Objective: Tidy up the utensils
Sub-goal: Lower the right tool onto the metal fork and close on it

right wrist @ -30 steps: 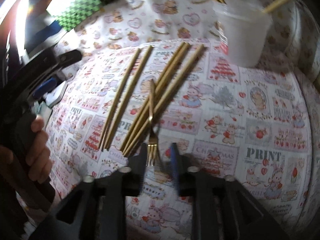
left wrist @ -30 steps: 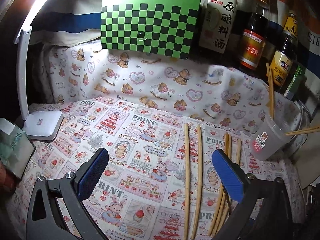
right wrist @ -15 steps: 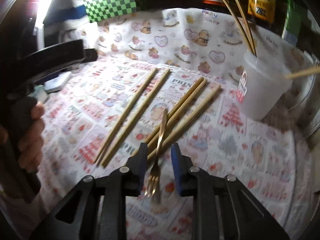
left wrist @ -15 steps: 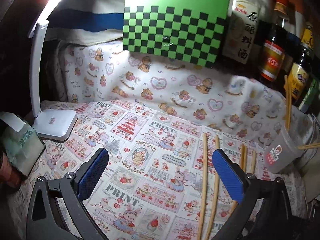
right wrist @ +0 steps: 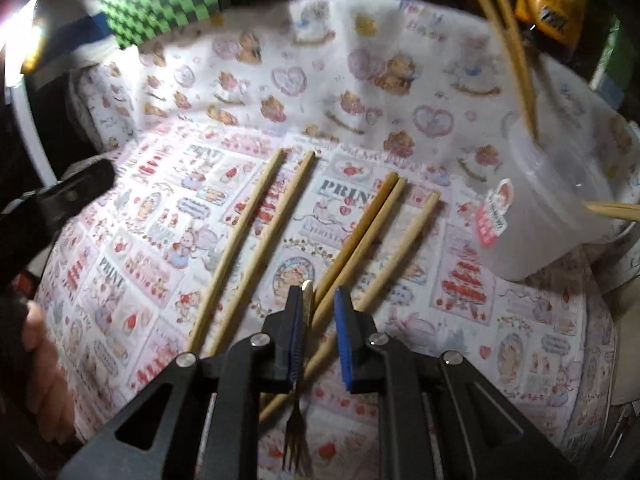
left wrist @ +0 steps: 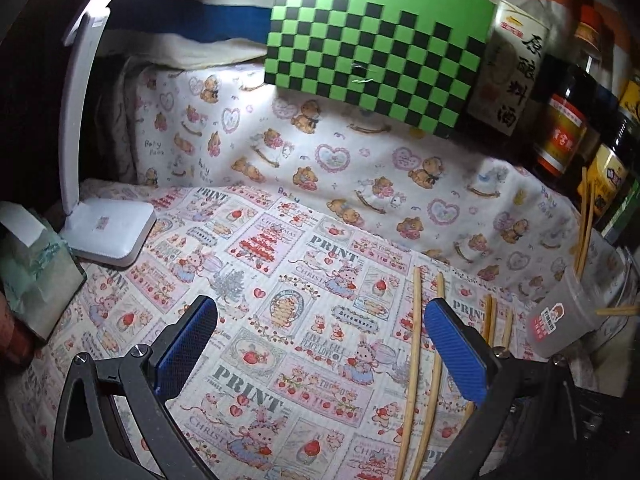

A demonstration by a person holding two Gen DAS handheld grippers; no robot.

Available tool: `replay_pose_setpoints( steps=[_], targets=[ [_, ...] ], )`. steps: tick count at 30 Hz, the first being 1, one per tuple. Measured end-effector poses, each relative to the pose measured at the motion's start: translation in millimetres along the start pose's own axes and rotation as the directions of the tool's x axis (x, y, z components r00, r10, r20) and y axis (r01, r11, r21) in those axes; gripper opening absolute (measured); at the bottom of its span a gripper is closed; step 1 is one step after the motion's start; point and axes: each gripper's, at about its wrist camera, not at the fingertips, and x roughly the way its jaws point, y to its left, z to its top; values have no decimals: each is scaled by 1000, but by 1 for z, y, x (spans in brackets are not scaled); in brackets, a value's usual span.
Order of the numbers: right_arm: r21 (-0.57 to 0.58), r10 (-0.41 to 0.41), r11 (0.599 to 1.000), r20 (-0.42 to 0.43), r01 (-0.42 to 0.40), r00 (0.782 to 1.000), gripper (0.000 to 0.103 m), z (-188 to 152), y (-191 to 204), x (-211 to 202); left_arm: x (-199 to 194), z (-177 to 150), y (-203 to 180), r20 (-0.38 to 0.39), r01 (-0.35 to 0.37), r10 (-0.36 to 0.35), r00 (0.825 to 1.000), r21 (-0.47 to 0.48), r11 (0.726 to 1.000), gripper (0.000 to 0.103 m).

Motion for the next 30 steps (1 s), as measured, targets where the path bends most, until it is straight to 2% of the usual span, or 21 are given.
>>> replay_pose_setpoints(
  steps=[2, 5, 7, 9, 13, 20, 23, 26, 30],
  targets=[
    [18, -28, 999, -6, 29, 1000, 15, 1, 2, 5, 2, 0, 2, -20, 14, -14, 1000, -16, 1000, 103],
    [11, -21, 1000, -16, 22, 1000, 15, 2, 8, 10, 1, 1, 2, -47, 60, -61, 997, -30, 998, 103],
    [14, -31, 999, -24, 32, 999, 17, 2, 12, 13, -2, 1, 0, -31, 54, -54, 998, -23, 998, 103],
    [1, -75, 997, -28, 75, 997, 19, 3, 16, 16, -4, 2, 0, -20, 49, -50, 999, -17, 999, 103],
    [-10, -115, 993, -64, 115, 991, 19, 5, 25, 26, -4, 3, -1, -50, 88, -88, 995, -13, 996, 103],
    [42, -118, 992, -92, 122, 989, 19, 4, 28, 31, -4, 2, -3, -59, 99, -98, 993, 3, 995, 103],
    [69, -112, 990, -103, 120, 988, 17, 3, 24, 31, -6, 1, -6, -54, 96, -94, 994, 27, 995, 103],
    [69, -112, 991, -92, 118, 989, 5, 3, 17, 26, -11, 1, -12, -20, 76, -74, 997, 79, 994, 103],
    [81, -94, 991, -109, 103, 990, 4, 2, 13, 22, -11, 0, -14, -28, 90, -87, 996, 94, 992, 103]
  ],
)
